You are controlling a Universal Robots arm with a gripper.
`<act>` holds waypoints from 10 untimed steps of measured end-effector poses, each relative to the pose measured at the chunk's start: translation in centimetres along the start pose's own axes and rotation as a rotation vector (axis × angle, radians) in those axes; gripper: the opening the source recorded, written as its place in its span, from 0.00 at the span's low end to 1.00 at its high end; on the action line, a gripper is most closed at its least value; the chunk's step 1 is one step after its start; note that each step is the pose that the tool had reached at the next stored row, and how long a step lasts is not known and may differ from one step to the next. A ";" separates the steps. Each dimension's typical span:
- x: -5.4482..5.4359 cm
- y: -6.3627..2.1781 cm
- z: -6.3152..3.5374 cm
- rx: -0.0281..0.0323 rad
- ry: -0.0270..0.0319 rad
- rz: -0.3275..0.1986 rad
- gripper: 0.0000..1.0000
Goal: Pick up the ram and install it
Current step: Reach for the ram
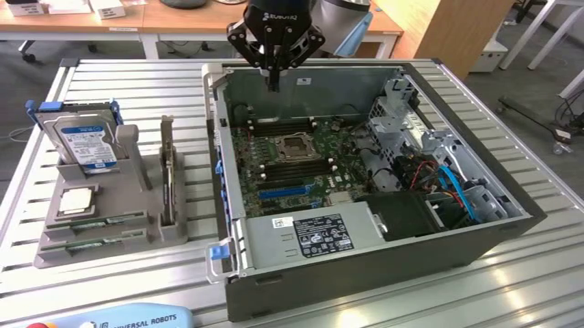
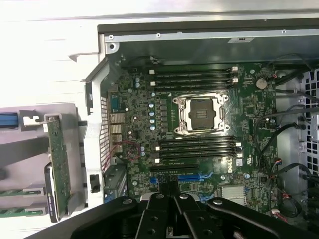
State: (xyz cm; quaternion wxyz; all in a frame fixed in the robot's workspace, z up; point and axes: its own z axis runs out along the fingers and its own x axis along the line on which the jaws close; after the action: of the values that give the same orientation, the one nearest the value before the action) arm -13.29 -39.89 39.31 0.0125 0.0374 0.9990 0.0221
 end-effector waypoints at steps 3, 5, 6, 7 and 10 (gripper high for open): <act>0.4 -0.03 0.00 0.0000 0.0000 0.000 0.10; 0.7 -0.06 0.00 0.0000 0.0000 0.000 0.10; 0.9 -0.07 0.00 0.0000 0.0000 0.000 0.10; 1.1 -0.08 0.00 0.0000 0.0000 0.000 0.10; 1.6 -0.12 0.01 0.0000 0.0000 0.000 0.10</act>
State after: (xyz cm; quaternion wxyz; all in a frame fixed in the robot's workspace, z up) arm -14.94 -39.89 39.26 0.0125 0.0374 0.9990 0.0221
